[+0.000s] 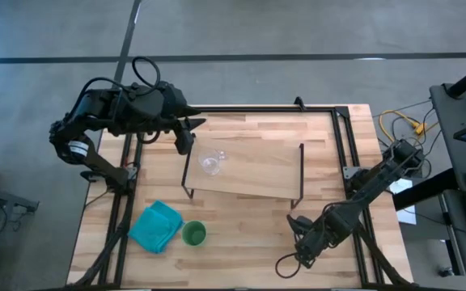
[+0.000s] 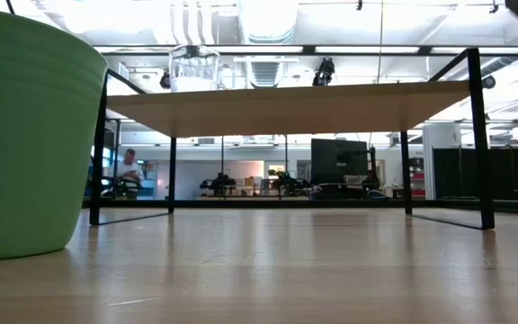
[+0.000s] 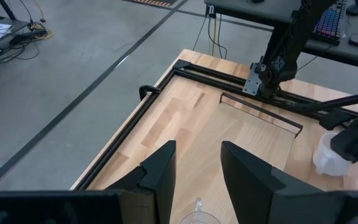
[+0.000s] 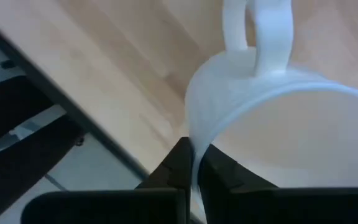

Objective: Stack small to large cups/mugs on shelf
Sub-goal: Put the white cup on the shelf

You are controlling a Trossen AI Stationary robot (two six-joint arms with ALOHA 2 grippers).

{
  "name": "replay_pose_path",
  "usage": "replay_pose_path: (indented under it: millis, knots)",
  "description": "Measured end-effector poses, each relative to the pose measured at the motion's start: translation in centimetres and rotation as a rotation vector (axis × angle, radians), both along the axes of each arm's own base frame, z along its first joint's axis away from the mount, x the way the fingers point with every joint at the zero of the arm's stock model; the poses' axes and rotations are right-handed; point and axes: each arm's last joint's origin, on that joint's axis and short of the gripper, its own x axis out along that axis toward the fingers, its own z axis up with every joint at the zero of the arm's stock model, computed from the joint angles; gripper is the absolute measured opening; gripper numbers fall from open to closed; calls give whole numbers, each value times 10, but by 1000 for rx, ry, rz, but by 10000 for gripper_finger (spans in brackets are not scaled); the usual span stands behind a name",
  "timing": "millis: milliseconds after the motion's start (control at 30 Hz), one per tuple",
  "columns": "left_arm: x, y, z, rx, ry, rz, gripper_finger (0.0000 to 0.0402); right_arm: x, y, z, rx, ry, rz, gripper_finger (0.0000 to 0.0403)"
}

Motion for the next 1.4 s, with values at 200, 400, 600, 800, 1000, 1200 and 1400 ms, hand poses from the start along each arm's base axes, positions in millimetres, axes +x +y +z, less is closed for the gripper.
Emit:
replay_pose_path:
  millis: [200, 400, 600, 800, 1000, 1200, 1400]
  knots:
    - [0, 0, 0, 0, 0, 0, 114, 5, 4, 55, 17, -20, 0, 10]
    - [0, 0, 0, -2, 0, 1, 114, 1, -2, 119, -11, -78, -13, 9]
    - [1, 0, 0, -3, 0, 2, 114, 2, -19, 152, -78, -160, -7, 9]
    - [1, 0, -1, -3, 0, 2, 114, 18, -47, 158, -136, -189, 49, 9]
    - [1, 0, -1, -2, 1, 2, 114, 36, -82, 169, -225, -286, 106, 9]
    - [1, 0, -1, -2, 1, 2, 114, 48, -118, 190, -334, -403, 126, 9]
    - [1, 0, -1, -2, 1, 3, 114, 65, -141, 193, -380, -441, 161, 9]
